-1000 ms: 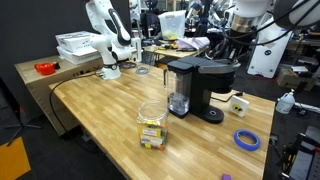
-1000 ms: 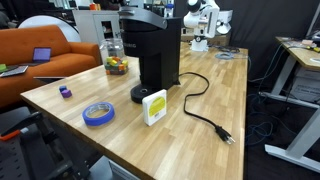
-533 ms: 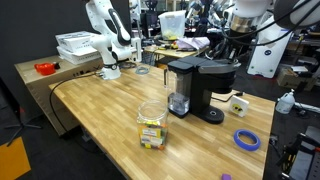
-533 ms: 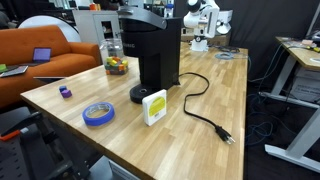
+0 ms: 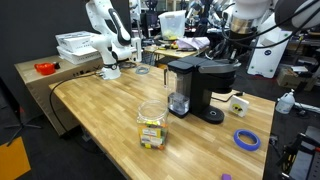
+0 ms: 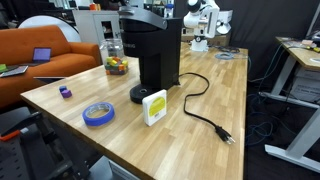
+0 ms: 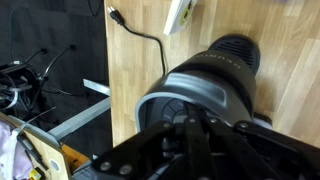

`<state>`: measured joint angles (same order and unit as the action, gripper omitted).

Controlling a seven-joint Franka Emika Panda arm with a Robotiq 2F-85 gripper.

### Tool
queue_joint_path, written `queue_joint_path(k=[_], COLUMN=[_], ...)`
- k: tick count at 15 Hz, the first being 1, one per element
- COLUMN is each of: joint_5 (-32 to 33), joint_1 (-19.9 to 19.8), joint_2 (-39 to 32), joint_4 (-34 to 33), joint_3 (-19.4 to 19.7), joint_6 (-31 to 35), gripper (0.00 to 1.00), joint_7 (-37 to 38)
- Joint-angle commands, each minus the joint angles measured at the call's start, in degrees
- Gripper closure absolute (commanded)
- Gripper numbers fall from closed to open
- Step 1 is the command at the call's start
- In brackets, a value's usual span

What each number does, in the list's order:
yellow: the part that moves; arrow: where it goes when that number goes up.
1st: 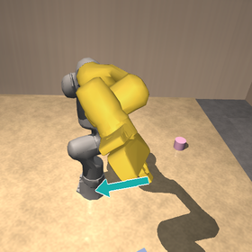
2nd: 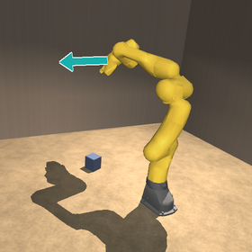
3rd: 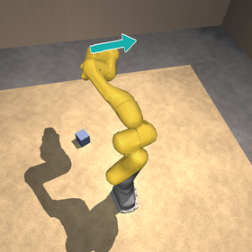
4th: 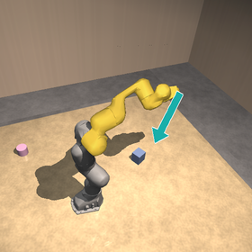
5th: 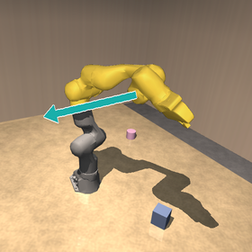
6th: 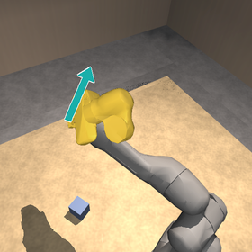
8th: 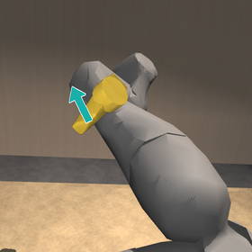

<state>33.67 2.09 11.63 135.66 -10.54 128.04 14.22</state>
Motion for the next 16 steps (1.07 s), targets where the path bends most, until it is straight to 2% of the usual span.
queue_joint_path(k=[1, 11, 16], joint_5=[3.86, 5.57, 12.97], joint_1=[0.44, 1.02, 1.45], joint_2=[-0.26, 0.59, 1.75], joint_4=[-0.98, -0.43, -0.52], joint_3=[-0.46, -0.21, -0.85], joint_6=[-3.63, -4.31, -5.37], gripper=[1.00, 1.00, 1.00], joint_7=[1.58, 1.57, 0.95])
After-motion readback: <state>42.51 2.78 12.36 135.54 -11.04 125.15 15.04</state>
